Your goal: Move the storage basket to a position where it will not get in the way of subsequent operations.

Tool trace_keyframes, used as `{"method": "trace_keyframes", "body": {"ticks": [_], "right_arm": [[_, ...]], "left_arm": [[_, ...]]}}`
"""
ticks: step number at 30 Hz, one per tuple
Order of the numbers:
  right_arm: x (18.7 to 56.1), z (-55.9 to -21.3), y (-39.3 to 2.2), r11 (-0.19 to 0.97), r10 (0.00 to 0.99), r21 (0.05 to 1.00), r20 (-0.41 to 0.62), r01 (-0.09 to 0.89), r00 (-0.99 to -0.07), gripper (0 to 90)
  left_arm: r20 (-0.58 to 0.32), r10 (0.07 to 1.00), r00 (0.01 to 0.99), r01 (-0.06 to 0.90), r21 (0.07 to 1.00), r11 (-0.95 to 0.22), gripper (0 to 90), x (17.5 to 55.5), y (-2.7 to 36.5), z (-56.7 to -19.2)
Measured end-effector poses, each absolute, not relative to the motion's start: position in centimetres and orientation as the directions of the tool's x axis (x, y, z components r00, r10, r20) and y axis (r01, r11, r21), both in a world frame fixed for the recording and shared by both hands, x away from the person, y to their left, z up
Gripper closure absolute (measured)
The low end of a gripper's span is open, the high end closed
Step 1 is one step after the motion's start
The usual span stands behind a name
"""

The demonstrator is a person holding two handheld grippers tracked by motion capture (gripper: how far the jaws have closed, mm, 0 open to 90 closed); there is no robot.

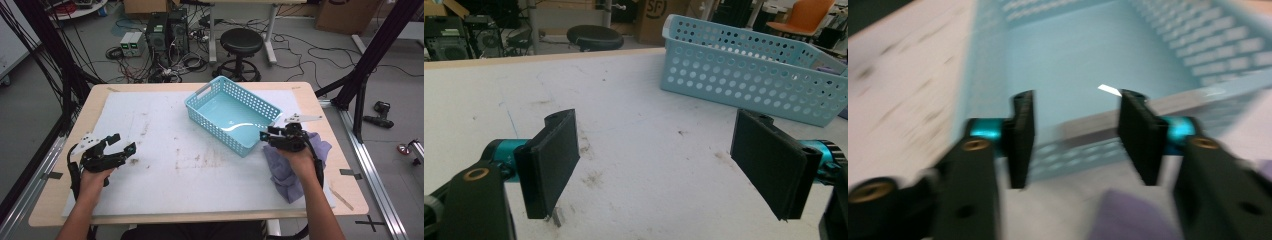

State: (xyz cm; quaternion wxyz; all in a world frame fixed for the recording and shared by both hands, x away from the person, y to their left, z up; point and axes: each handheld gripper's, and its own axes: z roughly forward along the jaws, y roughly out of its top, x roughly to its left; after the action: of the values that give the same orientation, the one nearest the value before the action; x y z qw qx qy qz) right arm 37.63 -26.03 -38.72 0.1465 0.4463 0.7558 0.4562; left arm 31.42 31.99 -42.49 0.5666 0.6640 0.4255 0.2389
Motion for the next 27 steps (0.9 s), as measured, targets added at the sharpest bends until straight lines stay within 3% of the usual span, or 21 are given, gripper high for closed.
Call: {"method": "trace_keyframes", "body": {"ticks": [5, 7, 14, 17, 20, 27], "right_arm": [[40.5, -37.7, -28.1, 0.21, 0.9, 0.833, 0.04, 0.512, -0.434, 39.9], [42.0, -37.5, -28.8, 0.196, 0.909, 0.828, 0.048, 0.525, -0.415, 41.0], [46.2, -38.4, -29.3, 0.205, 0.9, 0.784, 0.083, 0.586, -0.427, 47.3], [46.7, -39.3, -29.1, 0.227, 0.886, 0.751, 0.105, 0.619, -0.452, 54.9], [46.3, -39.2, -28.6, 0.214, 0.885, 0.746, 0.126, 0.631, -0.449, 55.7], [43.6, -38.6, -25.8, 0.272, 0.814, 0.749, 0.155, 0.604, -0.559, 54.9]], "left_arm": [[-0.159, 0.837, 0.524, 0.296, 0.955, -0.004, 19.4, 31.5, 32.0, -42.5], [-0.16, 0.838, 0.521, 0.293, 0.956, 0.001, 19.4, 31.5, 32.0, -42.5], [-0.153, 0.845, 0.512, 0.292, 0.956, -0.004, 19.4, 31.4, 32.1, -42.5], [-0.146, 0.845, 0.514, 0.292, 0.956, -0.012, 19.4, 31.3, 32.2, -42.5], [-0.145, 0.847, 0.511, 0.291, 0.957, -0.012, 19.4, 31.2, 32.4, -42.5], [-0.152, 0.857, 0.493, 0.284, 0.959, 0.006, 19.4, 30.8, 33.0, -42.1]]}}
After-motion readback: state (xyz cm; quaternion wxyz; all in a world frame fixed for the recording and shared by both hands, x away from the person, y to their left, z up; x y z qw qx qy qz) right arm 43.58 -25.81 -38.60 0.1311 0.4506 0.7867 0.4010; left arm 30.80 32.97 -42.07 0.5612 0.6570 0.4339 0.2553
